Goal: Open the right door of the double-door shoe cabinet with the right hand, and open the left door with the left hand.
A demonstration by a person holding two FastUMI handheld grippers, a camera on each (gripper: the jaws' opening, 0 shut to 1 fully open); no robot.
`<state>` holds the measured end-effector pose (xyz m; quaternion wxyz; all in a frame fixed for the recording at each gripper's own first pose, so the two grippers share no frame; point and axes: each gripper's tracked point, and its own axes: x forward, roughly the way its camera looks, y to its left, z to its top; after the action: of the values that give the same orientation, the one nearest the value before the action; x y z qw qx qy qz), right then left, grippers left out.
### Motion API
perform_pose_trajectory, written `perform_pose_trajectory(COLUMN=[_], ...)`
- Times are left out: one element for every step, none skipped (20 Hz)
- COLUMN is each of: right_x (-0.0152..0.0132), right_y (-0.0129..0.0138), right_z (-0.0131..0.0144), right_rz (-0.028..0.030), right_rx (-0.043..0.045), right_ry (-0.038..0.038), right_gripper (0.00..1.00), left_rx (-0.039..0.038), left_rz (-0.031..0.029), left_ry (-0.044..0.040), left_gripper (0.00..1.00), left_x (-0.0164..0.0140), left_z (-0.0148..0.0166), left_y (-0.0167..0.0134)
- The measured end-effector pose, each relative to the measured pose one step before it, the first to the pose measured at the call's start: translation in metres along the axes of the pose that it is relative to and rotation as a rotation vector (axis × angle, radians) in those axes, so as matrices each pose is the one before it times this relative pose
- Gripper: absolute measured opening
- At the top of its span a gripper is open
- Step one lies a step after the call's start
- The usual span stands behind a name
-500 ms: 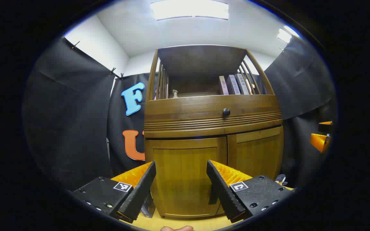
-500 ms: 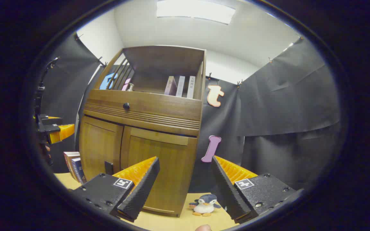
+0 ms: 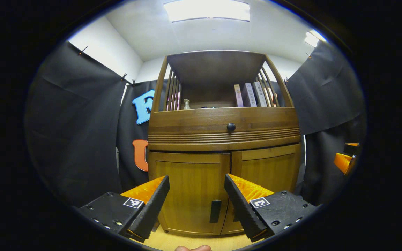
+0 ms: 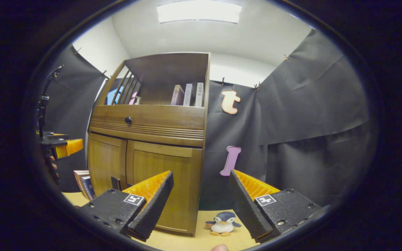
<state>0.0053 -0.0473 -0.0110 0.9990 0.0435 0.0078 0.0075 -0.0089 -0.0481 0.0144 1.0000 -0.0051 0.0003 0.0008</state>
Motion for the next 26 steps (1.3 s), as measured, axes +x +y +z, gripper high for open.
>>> perform_pose_trajectory(right_x=[0.00304,-0.00207,0.00101,0.00079,0.00191,0.00108,0.00098,0.00265,0.00200,0.00213,0.00219,0.00202,0.00109,0.00215,0.00124,0.00150,0.00154,0.00222,0.00212,0.00248,0.00170,0.00243,0.00270,0.00278,0.00331,0.00364], right_y=[0.00019,0.00218,0.00301,0.00486,0.00415,0.00577,0.00666,0.00552,0.00516,0.00400,0.00329,0.00231,0.00284,0.00279,0.00246,0.00268,0.00141,0.00182,0.00159,0.00330,0.00286,0.00355,0.00368,0.00356,0.00302,0.00352], right_z=[-0.00119,-0.00108,0.00176,0.00205,0.00160,-0.00012,0.00185,-0.00010,0.00008,-0.00125,0.00039,-0.00114,-0.00325,-0.00205,-0.00169,-0.00266,-0.00170,-0.00187,-0.00293,-0.00309,-0.00454,-0.00357,-0.00457,-0.00681,-0.00388,-0.00301], right_rz=[-0.00922,-0.00729,-0.00622,-0.00554,-0.00990,-0.00240,0.00051,0.00017,-0.00147,-0.00291,-0.00379,-0.00412,-0.00031,0.00054,0.00300,0.00284,0.00158,0.00140,0.00148,0.00559,0.00438,0.00557,0.00486,0.00707,0.00308,0.00679], right_rx=[0.00524,0.00600,0.00778,0.00370,-0.00402,-0.00561,-0.00578,-0.00590,-0.00496,-0.00066,0.00240,0.00249,0.00329,0.00314,0.00278,0.00282,0.00372,0.00403,0.00301,0.00174,0.00031,0.00063,-0.00040,0.00076,-0.00131,-0.00267], right_ry=[0.00635,0.00454,-0.00179,-0.00559,-0.00221,-0.00392,-0.00538,-0.00267,0.00260,0.00060,0.00048,0.00427,0.00591,0.00638,0.00510,0.00749,0.00567,0.00564,0.00678,0.00717,0.00795,0.00757,0.01338,0.01279,0.01366,0.00739], right_gripper=[1.00,1.00,0.97,1.00,1.00,1.00,1.00,1.00,1.00,1.00,1.00,1.00,1.00,1.00,1.00,1.00,1.00,1.00,1.00,1.00,1.00,1.00,1.00,1.00,1.00,1.00], left_rx=[-0.00254,-0.00272,0.00059,0.00261,0.00066,-0.00069,0.00015,0.00128,0.00275,-0.00079,-0.00330,-0.01202,-0.01779,-0.01392,-0.00283,0.00788,0.01236,0.01265,0.01202,0.00798,0.00393,-0.00108,-0.00256,-0.00442,-0.00443,-0.00404], left_rz=[-0.01126,-0.01238,-0.00922,-0.00591,-0.00198,-0.00146,0.00040,0.00029,-0.00051,-0.00479,-0.01286,-0.00502,-0.00559,-0.00306,0.00328,0.00743,0.00695,0.00658,0.00601,0.00273,0.00117,-0.00067,-0.00040,0.00190,0.00198,0.00320], left_ry=[0.00599,0.00592,-0.00137,-0.00582,-0.00340,-0.00214,-0.00088,-0.00286,0.00100,0.00400,0.01530,0.03256,0.02653,0.00810,0.00127,0.00094,-0.00011,-0.00148,0.00066,0.00322,0.00152,0.00419,0.00321,0.00044,0.00050,-0.00010], left_gripper=[0.95,1.00,0.95,0.95,1.00,0.97,0.97,1.00,0.97,0.96,0.96,1.00,0.96,0.97,0.97,0.96,0.97,0.96,0.98,1.00,1.00,1.00,1.00,1.00,1.00,0.96], left_x=[0.00093,0.00283,0.00101,0.00326,0.00262,0.00373,0.00302,0.00247,0.00066,0.00075,0.00077,0.00044,-0.00057,-0.00001,-0.00104,0.00054,0.00063,0.00011,-0.00080,-0.00063,-0.00160,-0.00071,-0.00074,-0.00103,-0.00172,-0.00042], left_z=[-0.00232,-0.00180,-0.00036,0.00101,0.00037,0.00132,0.00043,0.00068,-0.00028,-0.00212,-0.00519,-0.00766,-0.00719,-0.00191,0.00047,0.00034,-0.00014,0.00036,-0.00007,-0.00129,-0.00051,-0.00100,-0.00216,-0.00087,-0.00065,-0.00040], left_y=[-0.00128,-0.00024,0.00149,0.00380,0.00511,0.00456,0.00504,0.00306,0.00247,0.00136,-0.00065,0.00023,0.00124,0.00053,0.00222,0.00318,0.00242,0.00309,0.00154,0.00155,0.00084,0.00061,-0.00013,0.00129,0.00173,0.00153])
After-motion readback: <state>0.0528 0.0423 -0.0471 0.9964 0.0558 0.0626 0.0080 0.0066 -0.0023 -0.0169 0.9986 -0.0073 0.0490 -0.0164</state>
